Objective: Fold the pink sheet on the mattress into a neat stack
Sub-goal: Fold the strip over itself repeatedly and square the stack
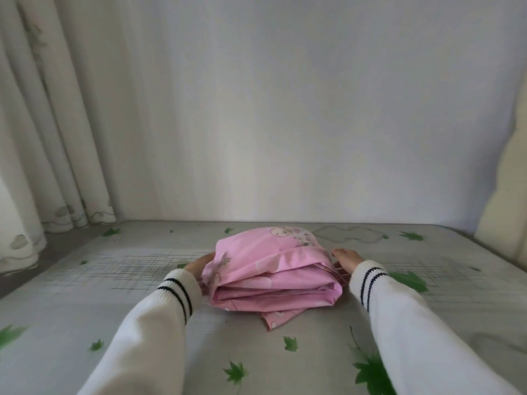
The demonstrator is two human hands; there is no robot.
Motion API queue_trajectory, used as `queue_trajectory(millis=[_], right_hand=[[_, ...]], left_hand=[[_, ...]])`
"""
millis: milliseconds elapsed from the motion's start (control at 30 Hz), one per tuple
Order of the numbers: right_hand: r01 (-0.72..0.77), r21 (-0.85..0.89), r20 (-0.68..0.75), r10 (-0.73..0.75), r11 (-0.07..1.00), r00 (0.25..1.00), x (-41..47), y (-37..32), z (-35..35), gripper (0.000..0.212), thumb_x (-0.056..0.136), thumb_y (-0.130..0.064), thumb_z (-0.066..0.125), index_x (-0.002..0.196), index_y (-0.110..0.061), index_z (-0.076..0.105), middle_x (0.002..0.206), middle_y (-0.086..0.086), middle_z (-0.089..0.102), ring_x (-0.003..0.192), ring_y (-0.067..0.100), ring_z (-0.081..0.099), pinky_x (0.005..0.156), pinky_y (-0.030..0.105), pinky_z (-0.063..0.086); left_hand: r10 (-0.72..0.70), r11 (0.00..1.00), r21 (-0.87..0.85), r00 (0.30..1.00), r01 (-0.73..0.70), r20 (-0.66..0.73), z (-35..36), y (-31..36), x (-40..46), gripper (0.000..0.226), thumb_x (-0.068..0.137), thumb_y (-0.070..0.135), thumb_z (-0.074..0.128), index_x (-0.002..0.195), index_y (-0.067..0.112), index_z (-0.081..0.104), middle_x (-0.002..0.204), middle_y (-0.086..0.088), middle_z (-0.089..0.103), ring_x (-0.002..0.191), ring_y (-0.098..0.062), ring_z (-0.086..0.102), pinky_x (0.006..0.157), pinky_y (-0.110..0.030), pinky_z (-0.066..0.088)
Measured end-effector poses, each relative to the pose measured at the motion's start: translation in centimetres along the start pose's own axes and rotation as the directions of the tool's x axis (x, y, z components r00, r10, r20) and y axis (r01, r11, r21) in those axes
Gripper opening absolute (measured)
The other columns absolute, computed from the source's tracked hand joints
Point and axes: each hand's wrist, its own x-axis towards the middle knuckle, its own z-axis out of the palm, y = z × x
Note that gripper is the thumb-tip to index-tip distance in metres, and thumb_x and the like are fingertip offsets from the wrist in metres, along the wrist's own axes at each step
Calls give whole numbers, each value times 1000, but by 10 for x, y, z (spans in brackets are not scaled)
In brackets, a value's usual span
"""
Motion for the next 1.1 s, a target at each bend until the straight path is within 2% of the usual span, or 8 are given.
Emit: queue_trajectory(millis=[133,233,300,400,467,633,933,1100], right_hand=[[-86,-8,44,87,996,995,8,-6,2,54,98,-36,31,132,3,45,130,22,53,114,30,54,99,35,40],[-81,-34,17,82,996,996,15,-9,3,60,96,-43,35,136,1,43,142,19,44,129,31,45,110,36,33],[-87,-41,17,88,995,996,22,-8,5,63,93,-48,37,135,-2,46,140,18,47,127,31,47,110,38,33],[-119,5,35,118,993,992,27,-10,7,61,93,-49,38,128,-1,53,125,16,60,98,26,62,84,23,49],[-134,68,29,133,989,991,35,-8,7,59,92,-48,42,124,0,54,116,16,64,78,21,63,59,16,47],[-117,231,19,115,966,993,43,-1,3,69,80,-53,55,127,-4,55,133,14,56,117,29,55,107,35,38],[-15,398,-129,72,917,989,45,8,-34,39,86,-28,60,110,3,65,118,19,65,95,23,59,85,31,44],[59,452,-211,42,890,977,54,23,-74,37,87,-24,59,111,3,65,117,16,65,94,20,57,87,30,43]], left_hand=[[-76,995,-53,995,79,59,5,4,17,34,91,35,54,88,2,59,57,-17,70,43,-19,66,49,-25,55],[-81,996,48,993,77,81,10,7,34,61,85,49,56,126,4,52,111,-19,66,101,-27,65,97,-40,48],[-83,992,99,991,73,103,15,8,36,63,87,48,53,133,5,47,109,-18,64,95,-29,63,90,-39,49],[-66,993,105,995,57,78,21,8,42,50,90,39,53,123,1,52,80,-15,67,63,-23,63,73,-33,49],[-60,994,102,994,51,91,22,8,44,59,87,41,56,127,-1,49,92,-16,64,74,-26,61,81,-35,49],[38,992,122,998,-44,47,32,14,52,57,92,32,52,134,-4,42,127,-20,55,109,-29,56,100,-34,42],[49,999,-5,992,-49,117,74,20,66,50,92,27,50,129,-5,44,76,-11,56,63,-24,53,62,-30,44],[54,998,-51,974,-43,219,118,29,76,28,93,30,47,82,5,56,39,-6,63,46,-23,62,59,-29,44]])
